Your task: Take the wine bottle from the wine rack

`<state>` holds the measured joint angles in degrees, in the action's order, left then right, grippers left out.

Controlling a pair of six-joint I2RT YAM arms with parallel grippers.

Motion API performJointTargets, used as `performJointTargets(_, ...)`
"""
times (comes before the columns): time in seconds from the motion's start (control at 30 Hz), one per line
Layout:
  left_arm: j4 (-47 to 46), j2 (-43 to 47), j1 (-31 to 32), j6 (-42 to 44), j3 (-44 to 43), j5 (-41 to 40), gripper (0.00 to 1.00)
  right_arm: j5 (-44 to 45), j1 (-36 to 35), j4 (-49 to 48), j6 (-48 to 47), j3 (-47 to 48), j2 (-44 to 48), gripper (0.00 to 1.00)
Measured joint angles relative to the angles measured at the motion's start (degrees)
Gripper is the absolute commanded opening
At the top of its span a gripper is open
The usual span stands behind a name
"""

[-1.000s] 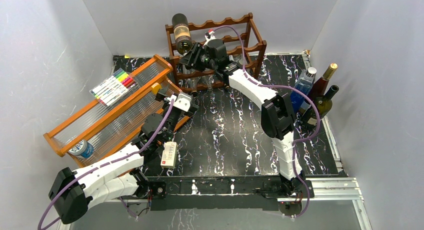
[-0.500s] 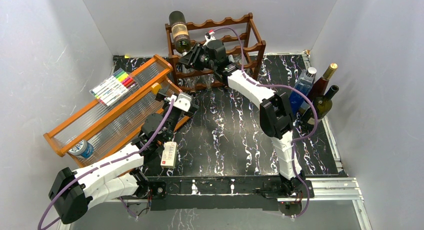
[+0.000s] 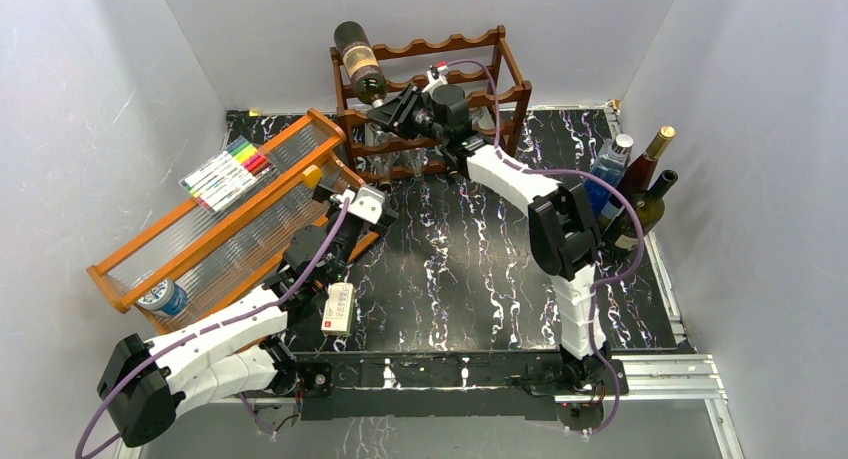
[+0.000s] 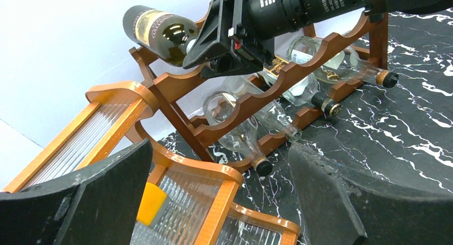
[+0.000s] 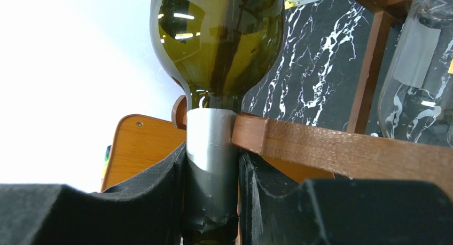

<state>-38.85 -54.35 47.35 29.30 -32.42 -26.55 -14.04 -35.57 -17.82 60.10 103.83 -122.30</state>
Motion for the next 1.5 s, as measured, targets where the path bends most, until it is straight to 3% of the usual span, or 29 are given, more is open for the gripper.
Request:
performJointTargets(0.57,0.55,-0.48,0.00,-0.83,-0.31,0.52,0.98,-3.93,2.47,-8.63,7.93,-4.39,3.76,0.00)
performJointTargets(1.5,1.88,-2.34,0.00,-1.57,-0.46,1.92,0.98,-6.34,5.88,-14.38,18.12,-11.96,6.12,0.00)
